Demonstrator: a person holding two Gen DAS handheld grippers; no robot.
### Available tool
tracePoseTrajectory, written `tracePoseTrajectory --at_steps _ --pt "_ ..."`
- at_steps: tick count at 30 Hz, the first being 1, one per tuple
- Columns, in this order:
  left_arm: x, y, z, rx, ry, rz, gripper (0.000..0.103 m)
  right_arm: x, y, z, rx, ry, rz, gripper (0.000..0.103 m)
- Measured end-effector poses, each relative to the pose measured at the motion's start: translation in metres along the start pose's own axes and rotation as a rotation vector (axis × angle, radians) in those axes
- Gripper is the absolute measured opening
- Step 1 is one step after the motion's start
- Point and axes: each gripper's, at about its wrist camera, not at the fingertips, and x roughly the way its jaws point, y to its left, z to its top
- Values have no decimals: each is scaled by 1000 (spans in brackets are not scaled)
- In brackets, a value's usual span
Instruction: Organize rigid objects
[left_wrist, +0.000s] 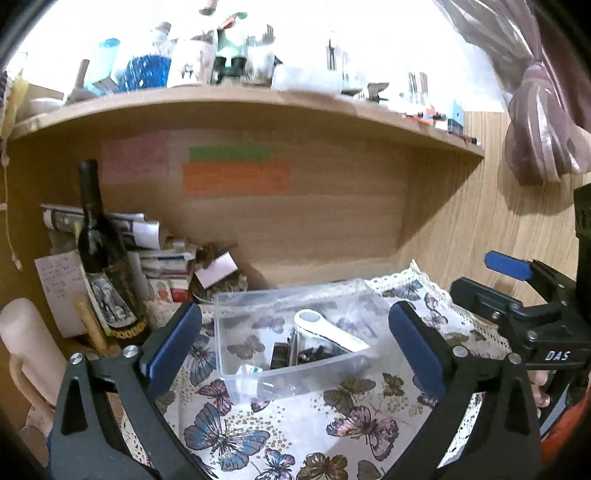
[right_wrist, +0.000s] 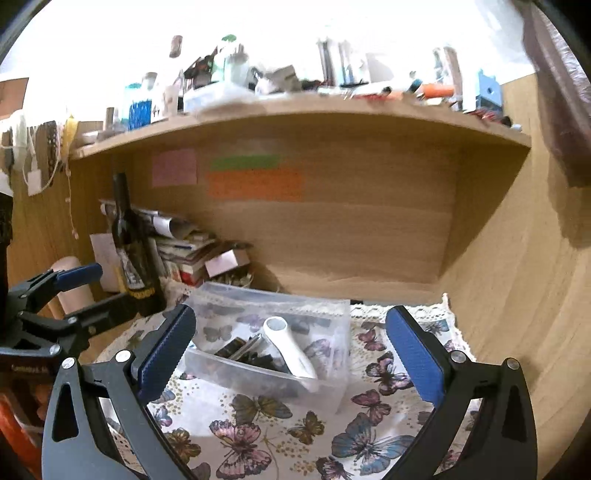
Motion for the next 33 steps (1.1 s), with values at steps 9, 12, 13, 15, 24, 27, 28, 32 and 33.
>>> tracePoseTrajectory --at_steps 9,12,13,15,24,27,28,32,33 --pt "-6 -7 3 21 -26 9 103 -10 -5 1 20 -26 4 103" --pt "-8 -10 3 33 -32 9 103 -11 -4 1 21 -30 3 103" --pt "-8 -10 3 35 -34 9 103 -12 -4 1 22 -31 3 103" --pt "-10 -11 3 39 -39 6 103 -13 -4 1 22 -33 1 103" --pt "-13 -10 5 22 -49 -2 103 -17 -2 2 17 -45 -5 103" --pt "-13 -9 6 16 -52 -2 103 -18 -2 3 16 -48 -4 103" --pt "-14 -8 6 15 -53 -1 103 -18 -2 3 15 -49 -4 103" --pt "-14 -8 6 14 -53 -2 103 -19 -1 3 11 -54 -4 103" --pt "-14 -8 6 14 -54 -2 103 -19 -1 3 10 -53 -4 103"
